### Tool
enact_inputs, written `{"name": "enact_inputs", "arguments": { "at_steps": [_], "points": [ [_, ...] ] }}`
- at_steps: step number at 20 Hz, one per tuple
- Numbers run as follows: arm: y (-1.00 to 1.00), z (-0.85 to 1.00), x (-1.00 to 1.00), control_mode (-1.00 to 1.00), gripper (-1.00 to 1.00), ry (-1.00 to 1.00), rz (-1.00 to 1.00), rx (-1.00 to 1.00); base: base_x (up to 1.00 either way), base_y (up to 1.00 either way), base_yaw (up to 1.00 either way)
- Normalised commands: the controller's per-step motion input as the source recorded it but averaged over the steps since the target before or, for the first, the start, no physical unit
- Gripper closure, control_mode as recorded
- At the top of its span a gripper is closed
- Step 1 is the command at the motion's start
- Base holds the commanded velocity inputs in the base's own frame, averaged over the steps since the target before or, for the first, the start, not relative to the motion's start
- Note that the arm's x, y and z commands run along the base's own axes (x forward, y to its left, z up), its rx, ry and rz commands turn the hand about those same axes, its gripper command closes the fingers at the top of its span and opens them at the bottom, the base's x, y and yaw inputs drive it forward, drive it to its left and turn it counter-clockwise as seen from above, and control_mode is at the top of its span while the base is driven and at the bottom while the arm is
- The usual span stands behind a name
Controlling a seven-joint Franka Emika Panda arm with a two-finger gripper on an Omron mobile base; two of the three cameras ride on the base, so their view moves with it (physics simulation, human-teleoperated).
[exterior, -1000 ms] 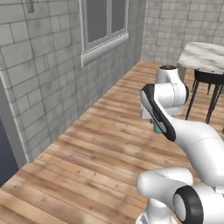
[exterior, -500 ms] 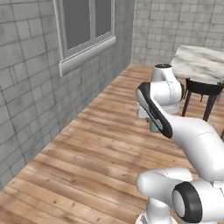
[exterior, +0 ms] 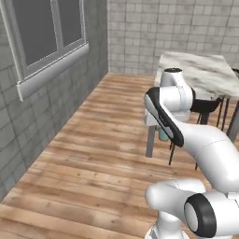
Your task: Move the drinks to the dining counter.
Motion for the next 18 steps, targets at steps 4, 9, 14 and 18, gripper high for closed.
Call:
{"name": "enact_inputs", "arguments": {
  "at_steps": [4, 9, 14, 18],
  "points": [
    [0.0, 0.0, 0.0, 1.0, 1.0, 0.0, 0.0, 0.0, 1.0, 0.26, -0.33],
    [0.0, 0.0, 0.0, 1.0, 1.0, 0.0, 0.0, 0.0, 1.0, 0.86, -0.3],
    [0.0, 0.0, 0.0, 1.0, 1.0, 0.0, 0.0, 0.0, 1.0, 1.0, -0.26],
    [0.0, 0.0, 0.0, 1.0, 1.0, 0.0, 0.0, 0.0, 1.0, 0.77, -0.33]
  ]
}}
